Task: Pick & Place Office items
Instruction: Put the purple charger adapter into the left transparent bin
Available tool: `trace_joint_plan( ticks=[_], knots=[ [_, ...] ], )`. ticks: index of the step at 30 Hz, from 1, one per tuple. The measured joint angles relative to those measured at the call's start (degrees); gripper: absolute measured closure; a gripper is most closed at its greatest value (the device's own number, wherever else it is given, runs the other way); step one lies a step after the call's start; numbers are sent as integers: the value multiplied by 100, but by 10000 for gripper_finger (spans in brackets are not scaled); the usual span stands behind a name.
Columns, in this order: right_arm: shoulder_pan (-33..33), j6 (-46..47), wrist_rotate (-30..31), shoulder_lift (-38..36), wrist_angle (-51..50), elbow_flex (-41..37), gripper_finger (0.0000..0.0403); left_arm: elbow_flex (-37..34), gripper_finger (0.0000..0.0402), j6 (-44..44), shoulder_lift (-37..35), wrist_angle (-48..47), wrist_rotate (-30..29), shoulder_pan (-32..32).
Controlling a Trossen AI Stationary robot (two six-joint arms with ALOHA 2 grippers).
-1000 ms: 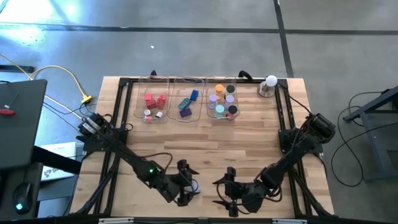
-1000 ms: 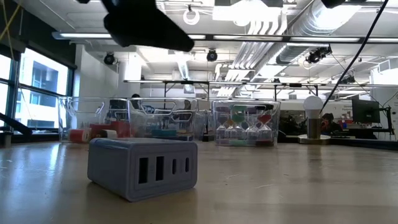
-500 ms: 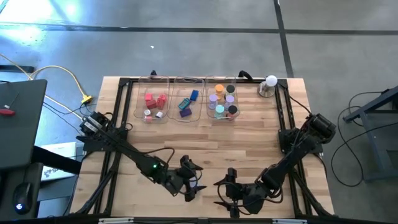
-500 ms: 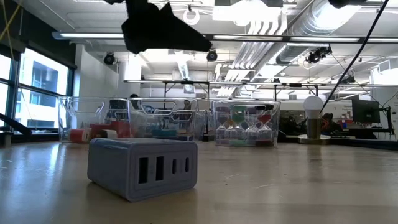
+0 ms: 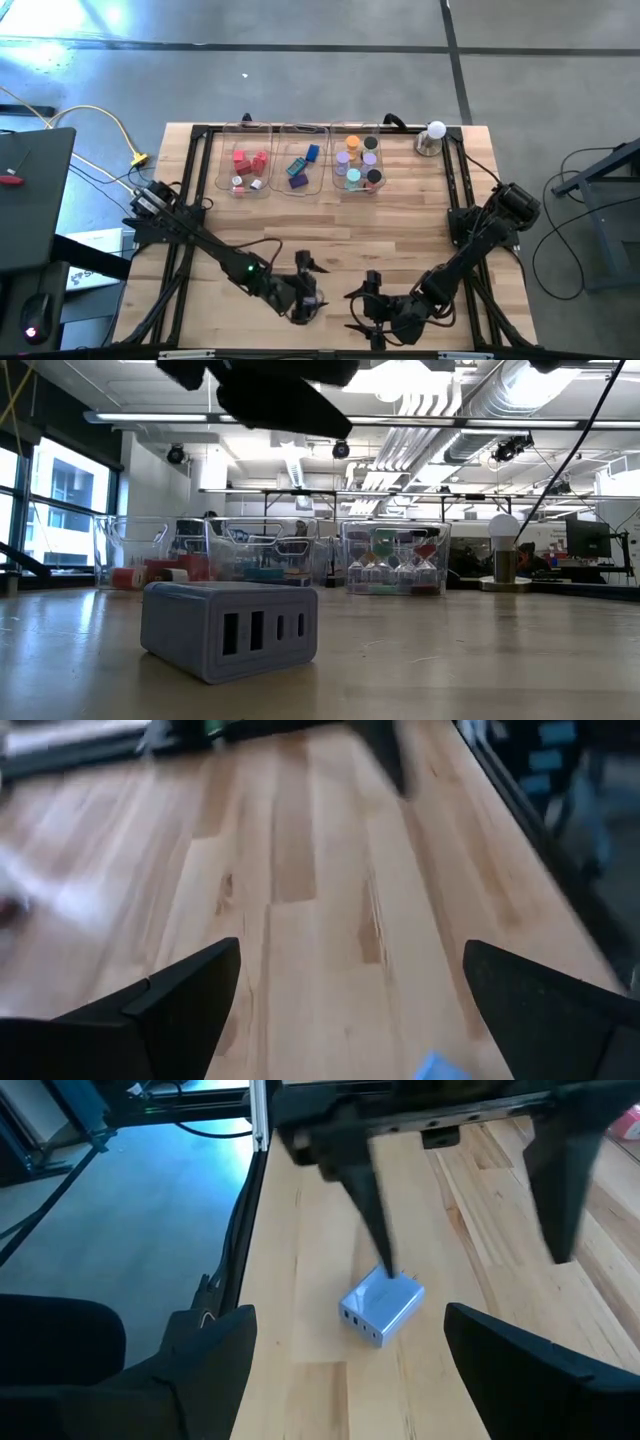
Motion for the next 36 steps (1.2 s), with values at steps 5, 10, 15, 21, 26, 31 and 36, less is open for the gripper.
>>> trace_joint_plan(
  ticks=[5, 10, 15, 21, 26, 31, 36],
  knots=[
    [0, 0, 2, 0, -2, 0, 90, 0, 28, 1064, 212, -17, 142, -102],
    [0, 5, 0, 0, -4, 0, 90, 0, 28, 1078, 482, -7, 679, -133],
    [0, 7, 0, 0, -5, 0, 90, 0, 28, 764, 629, 20, 1196, -133],
    [0, 7, -2, 0, -9, -2, 90, -1, 28, 629, 641, -213, 1436, -113],
    [0, 15, -2, 0, -8, -2, 90, 0, 28, 633, 714, -455, 1448, -111],
    [0, 17, -2, 0, -7, -2, 90, 2, 28, 628, 889, -444, 1492, -102],
    [0, 17, -4, 0, -7, -4, 90, 4, 28, 418, 1090, -388, 1702, -21]
  ],
)
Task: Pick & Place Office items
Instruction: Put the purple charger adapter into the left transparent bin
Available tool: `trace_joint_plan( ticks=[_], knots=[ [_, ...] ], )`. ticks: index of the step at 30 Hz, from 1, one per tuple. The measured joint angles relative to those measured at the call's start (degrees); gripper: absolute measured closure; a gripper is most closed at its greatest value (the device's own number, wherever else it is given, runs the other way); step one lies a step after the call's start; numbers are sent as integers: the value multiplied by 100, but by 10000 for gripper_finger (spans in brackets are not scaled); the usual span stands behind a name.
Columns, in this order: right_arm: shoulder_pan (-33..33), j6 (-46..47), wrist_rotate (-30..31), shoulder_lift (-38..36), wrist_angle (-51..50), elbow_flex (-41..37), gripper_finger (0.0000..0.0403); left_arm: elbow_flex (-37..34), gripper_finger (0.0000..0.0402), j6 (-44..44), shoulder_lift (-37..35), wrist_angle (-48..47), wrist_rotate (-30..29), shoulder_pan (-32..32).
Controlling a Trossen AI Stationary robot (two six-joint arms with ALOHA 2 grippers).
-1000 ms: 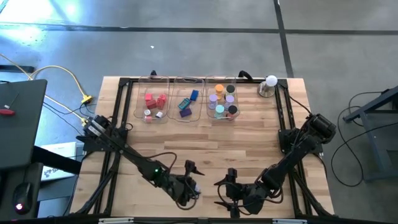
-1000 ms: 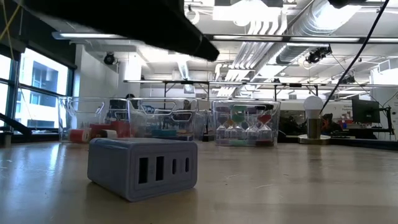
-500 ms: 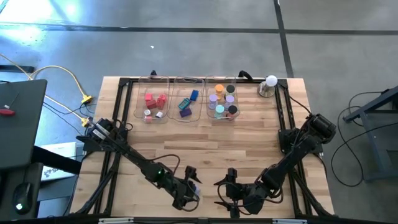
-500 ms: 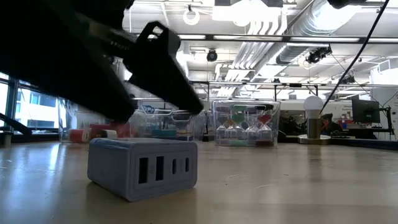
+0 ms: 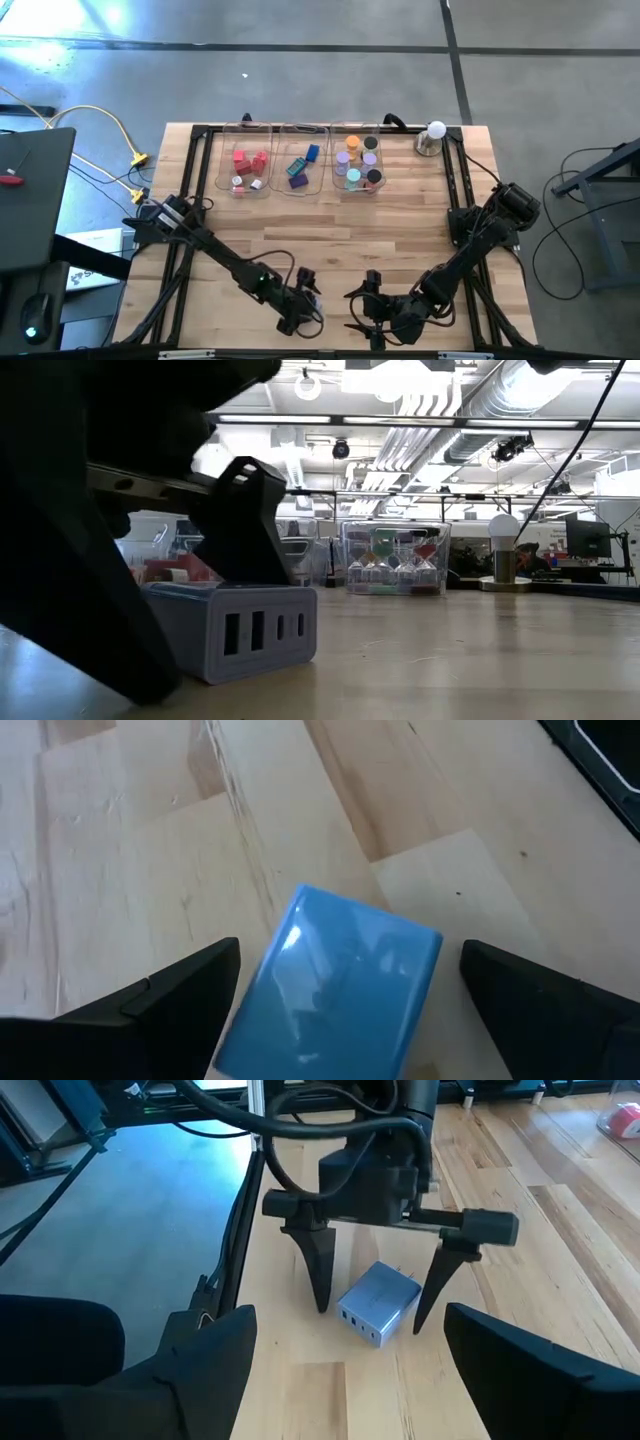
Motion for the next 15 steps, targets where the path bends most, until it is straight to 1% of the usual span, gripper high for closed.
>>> trace_joint_plan(
  ticks=[5, 8, 11, 15],
  knots=[
    [0, 0, 2, 0, -2, 0, 90, 10, 28, 40, 28, 5, 157, 31],
    [0, 0, 0, 0, 0, 0, 90, 10, 37, 37, 32, 1, 152, -2],
    [0, 0, 1, 0, -1, 0, 90, 10, 62, 37, 35, -33, 152, -36],
    [0, 22, -20, 0, 1, 0, 90, 10, 117, 38, 39, -36, 144, -117]
  ],
)
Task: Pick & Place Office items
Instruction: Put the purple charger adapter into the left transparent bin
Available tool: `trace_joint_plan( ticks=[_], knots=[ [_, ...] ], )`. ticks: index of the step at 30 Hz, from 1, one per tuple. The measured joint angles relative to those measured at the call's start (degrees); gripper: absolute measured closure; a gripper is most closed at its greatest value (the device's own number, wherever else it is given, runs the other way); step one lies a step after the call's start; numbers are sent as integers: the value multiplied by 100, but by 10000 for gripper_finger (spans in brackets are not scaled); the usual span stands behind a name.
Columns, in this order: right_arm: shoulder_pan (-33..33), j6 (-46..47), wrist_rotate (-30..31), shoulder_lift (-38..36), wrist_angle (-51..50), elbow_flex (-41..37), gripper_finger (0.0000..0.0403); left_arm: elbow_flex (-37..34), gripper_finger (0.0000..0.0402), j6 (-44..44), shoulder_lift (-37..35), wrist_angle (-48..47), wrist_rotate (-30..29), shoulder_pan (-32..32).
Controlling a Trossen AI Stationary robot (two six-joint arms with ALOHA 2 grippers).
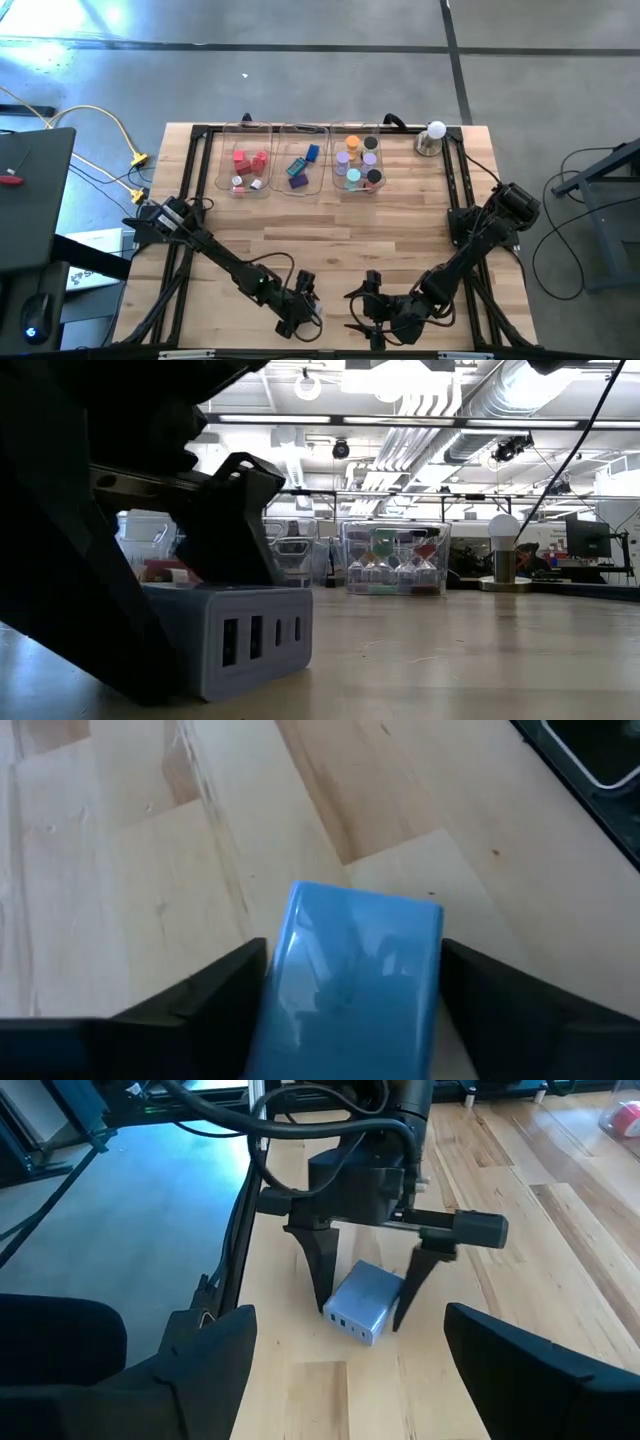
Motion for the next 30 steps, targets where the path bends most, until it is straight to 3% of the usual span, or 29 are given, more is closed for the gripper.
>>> trace_joint_plan(
  ticks=[5, 11, 16, 20, 30],
  knots=[
    [0, 419, -10, 0, 2, 0, 90, 0, 200, -110, 0, -32, -47, -79],
    [-49, 350, -62, 0, 6, 0, 90, -33, 201, -561, -286, -464, -137, -101],
    [-218, 171, -65, 0, 33, 0, 90, -25, 201, -1185, -1029, -1122, -419, -101],
    [-392, 101, -68, 0, 15, 0, 90, -28, 201, -1787, -1731, -1965, -1139, -93],
    [-840, -648, -297, 0, -1, 0, 90, -20, 199, -3568, -3310, -4959, -3670, -80]
  ],
)
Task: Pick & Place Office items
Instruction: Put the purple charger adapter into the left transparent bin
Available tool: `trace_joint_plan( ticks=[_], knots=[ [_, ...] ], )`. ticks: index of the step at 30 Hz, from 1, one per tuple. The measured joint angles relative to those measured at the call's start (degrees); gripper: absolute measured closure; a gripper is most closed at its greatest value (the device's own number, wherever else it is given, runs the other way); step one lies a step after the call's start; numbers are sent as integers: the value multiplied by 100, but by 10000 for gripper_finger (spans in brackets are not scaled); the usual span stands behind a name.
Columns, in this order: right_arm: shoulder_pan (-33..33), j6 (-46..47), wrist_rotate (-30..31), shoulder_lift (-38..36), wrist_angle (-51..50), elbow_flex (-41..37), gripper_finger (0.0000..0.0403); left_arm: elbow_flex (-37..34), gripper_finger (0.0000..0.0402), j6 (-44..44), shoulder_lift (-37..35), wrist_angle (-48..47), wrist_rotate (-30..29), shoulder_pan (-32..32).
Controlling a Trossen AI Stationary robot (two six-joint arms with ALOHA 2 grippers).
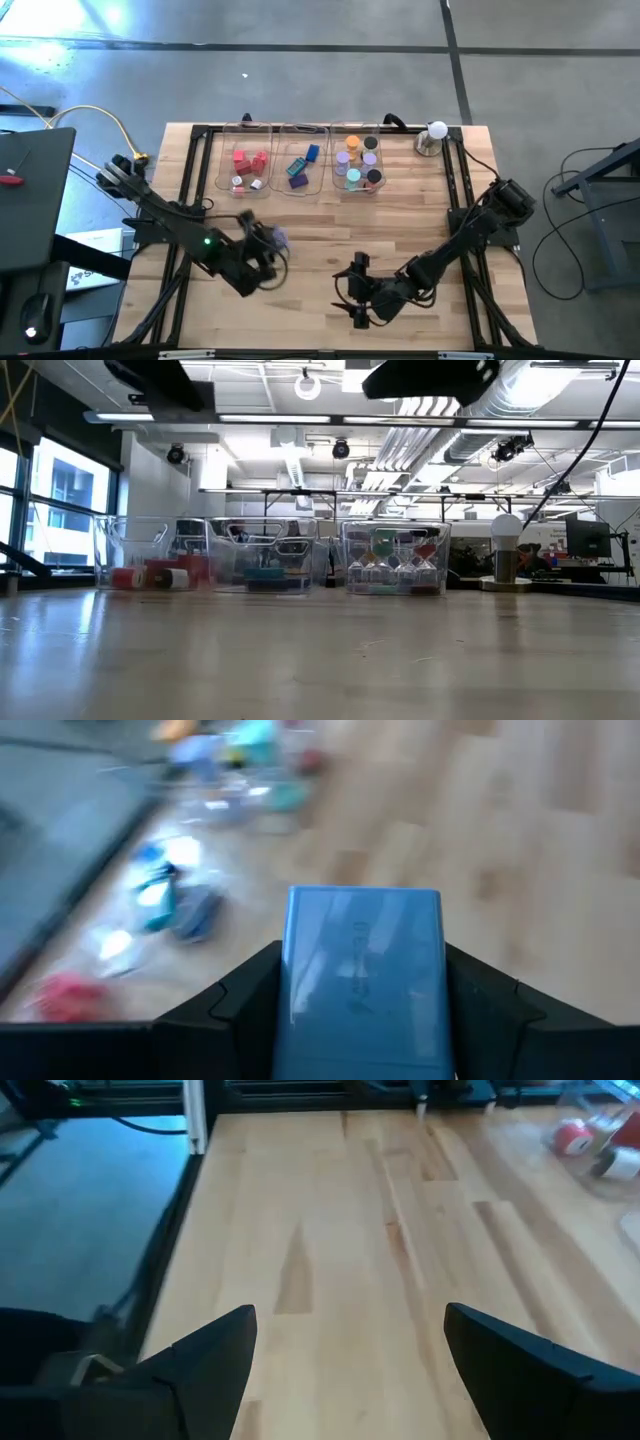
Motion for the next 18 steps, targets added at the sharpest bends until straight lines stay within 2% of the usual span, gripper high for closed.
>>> trace_joint_plan(
  ticks=[4, 9, 12, 18],
  knots=[
    [-212, -279, 0, 0, -5, 0, 90, 0, 198, -1132, -375, -1127, -589, 155],
    [-458, -325, -47, 0, -181, 0, 90, -2, 198, -2099, -579, -2348, -690, 863],
    [-585, -444, -270, 0, -271, 0, 90, -2, 198, -2133, -586, -2632, -690, 1399],
    [-848, -913, -483, 0, -209, 0, 90, -2, 198, -1322, -586, -2547, -343, 2533]
  ],
)
